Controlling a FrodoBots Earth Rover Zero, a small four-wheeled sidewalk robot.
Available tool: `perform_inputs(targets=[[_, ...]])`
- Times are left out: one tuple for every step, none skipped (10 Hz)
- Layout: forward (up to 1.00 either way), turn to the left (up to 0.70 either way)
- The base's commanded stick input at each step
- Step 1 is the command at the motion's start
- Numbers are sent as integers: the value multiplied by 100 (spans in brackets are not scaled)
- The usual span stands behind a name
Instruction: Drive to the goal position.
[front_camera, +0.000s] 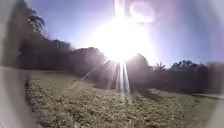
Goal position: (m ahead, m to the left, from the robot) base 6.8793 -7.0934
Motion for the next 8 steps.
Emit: perform_inputs(targets=[[95, -36], [95, -31], [95, -26], [94, 0], [94, 0], [95, 0], [95, 0], [95, 0]])
